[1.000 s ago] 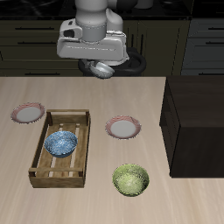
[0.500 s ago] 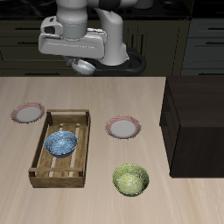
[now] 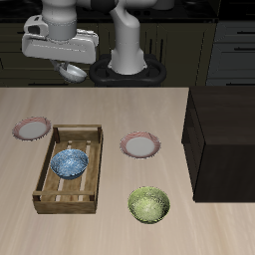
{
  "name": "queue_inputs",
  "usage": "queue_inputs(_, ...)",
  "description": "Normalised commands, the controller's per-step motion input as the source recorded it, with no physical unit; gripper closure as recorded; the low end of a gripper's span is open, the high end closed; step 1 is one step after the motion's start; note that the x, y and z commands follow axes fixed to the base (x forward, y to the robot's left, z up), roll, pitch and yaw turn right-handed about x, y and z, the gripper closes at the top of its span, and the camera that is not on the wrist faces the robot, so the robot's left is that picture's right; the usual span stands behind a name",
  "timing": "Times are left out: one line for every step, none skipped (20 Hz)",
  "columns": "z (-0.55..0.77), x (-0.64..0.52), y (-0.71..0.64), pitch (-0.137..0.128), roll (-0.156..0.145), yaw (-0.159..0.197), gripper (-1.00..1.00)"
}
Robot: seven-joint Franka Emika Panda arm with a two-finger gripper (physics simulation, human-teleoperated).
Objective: Place the white bowl on the off-center plate and place the green bowl on top of the wooden shelf
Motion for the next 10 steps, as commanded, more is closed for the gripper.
queue_inputs(-0.06,-0.20,-0.45,0.007,-0.035,-0.013,1.00)
queue_inputs(-0.02,-0.20,-0.35,-0.016,-0.050,-0.004,1.00)
queue_inputs(-0.03,-0.17,-0.35,-0.014,-0.011,0.006,1.00)
queue_inputs(-0.03,-0.20,-0.43,0.003,-0.068,-0.048,1.00)
queue_inputs(-0.05,-0.22,-0.34,-0.026,-0.029,-0.012,1.00)
queue_inputs(-0.13,-0.34,-0.78,-0.021,-0.073,0.002,1.00)
queue_inputs(-0.01,0.02,0.12,0.000,0.000,0.000,1.00)
queue_inputs(-0.07,-0.23,-0.58,0.017,-0.038,-0.030,1.00)
queue_inputs(-0.04,-0.14,-0.28,-0.009,-0.044,0.015,1.00)
queue_inputs(-0.01,0.00,0.07,0.000,0.000,0.000,1.00)
